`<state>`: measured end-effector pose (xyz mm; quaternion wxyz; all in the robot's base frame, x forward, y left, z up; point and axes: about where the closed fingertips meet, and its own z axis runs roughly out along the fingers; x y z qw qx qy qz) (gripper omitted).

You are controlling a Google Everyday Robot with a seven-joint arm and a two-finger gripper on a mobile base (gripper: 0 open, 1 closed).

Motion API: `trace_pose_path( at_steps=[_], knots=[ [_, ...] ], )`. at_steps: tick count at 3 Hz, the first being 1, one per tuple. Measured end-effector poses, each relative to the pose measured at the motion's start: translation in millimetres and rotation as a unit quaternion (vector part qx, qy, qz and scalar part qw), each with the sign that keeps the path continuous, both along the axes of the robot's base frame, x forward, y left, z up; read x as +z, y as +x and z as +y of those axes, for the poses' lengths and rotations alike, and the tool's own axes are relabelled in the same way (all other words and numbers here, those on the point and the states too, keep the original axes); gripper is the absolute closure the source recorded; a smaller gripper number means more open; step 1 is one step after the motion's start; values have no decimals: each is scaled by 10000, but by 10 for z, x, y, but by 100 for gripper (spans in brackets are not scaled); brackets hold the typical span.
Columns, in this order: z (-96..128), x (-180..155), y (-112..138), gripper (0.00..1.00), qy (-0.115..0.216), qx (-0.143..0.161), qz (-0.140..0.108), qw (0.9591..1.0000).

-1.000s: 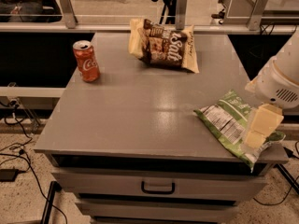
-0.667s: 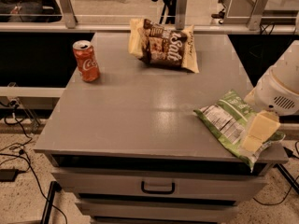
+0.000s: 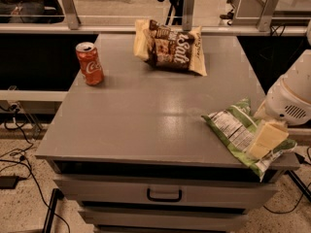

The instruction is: Pick green jalapeno chip bag

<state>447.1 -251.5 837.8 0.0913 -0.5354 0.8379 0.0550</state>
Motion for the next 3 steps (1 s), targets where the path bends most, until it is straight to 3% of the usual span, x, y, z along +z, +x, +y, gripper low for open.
trace_pose_path(
  at_steps=[1,2,3],
  knots=[
    [0,15,3,83,16,5,5,10000],
    [-1,38,3,100,17,5,5,10000],
    [-75,279,88,100,187,16,-50,9998]
  ],
)
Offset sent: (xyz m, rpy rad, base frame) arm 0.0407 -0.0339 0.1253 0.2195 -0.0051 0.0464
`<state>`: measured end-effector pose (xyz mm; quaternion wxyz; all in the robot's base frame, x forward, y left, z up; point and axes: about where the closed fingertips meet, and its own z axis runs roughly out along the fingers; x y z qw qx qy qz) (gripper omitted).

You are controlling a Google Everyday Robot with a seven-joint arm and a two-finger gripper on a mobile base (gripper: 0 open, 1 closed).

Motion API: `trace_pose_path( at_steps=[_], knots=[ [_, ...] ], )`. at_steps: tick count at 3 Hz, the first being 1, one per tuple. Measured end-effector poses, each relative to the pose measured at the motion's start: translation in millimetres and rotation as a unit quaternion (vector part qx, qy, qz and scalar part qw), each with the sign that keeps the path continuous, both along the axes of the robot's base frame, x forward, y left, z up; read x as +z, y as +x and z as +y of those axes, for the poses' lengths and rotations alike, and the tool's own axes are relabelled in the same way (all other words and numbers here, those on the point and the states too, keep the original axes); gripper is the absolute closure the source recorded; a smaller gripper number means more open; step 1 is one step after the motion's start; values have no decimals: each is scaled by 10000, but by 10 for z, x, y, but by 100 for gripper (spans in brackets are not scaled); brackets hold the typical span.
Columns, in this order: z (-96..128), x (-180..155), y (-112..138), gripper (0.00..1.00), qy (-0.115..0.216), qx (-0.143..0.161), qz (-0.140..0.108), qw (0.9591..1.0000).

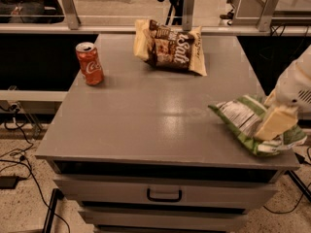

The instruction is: Pick green jalapeno chip bag

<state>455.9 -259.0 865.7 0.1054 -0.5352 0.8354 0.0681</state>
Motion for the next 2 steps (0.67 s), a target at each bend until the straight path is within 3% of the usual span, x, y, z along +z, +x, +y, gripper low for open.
trace_pose_path(
  at_steps=[1,2],
  knots=[
    [-137,300,101,100,432,113,173,9989],
    [-220,632,336,100,1009,121,-60,9948]
  ],
)
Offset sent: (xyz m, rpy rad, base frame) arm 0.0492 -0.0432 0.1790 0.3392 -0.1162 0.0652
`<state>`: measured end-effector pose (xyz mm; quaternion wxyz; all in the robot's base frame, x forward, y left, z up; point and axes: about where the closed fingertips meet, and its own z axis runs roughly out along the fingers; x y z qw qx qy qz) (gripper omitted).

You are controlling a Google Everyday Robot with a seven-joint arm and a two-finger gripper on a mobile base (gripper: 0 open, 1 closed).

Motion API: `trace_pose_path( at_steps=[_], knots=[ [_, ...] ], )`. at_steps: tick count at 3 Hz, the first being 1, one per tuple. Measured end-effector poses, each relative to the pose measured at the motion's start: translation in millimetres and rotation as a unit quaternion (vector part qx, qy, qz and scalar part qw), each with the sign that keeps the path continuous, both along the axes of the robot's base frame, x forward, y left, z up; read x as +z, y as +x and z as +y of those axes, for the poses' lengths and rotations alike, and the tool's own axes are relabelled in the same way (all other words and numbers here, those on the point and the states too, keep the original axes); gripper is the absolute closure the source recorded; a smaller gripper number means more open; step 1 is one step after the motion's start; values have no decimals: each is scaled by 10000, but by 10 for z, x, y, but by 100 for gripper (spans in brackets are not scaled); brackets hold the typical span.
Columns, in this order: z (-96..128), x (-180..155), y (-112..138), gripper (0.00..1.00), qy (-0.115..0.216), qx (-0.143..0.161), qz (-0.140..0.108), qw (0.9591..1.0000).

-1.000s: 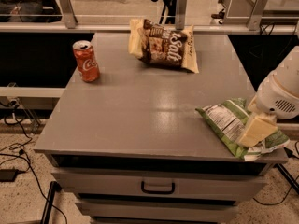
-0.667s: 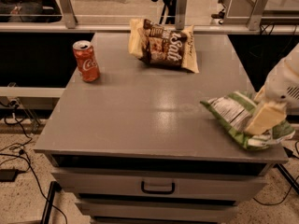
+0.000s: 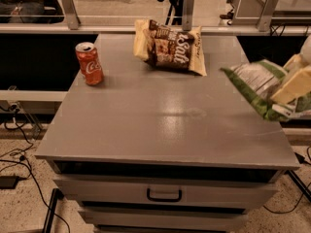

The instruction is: Pick green jalapeno chip bag

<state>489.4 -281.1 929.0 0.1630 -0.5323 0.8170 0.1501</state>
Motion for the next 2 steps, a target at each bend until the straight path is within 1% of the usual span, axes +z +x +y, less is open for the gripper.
trace_pose_path(
  at_steps=[1,2],
  knots=[
    [15,384,188,100,159,-68,-585,9981],
    [24,380,268,100,166,-119,-693,9974]
  ],
)
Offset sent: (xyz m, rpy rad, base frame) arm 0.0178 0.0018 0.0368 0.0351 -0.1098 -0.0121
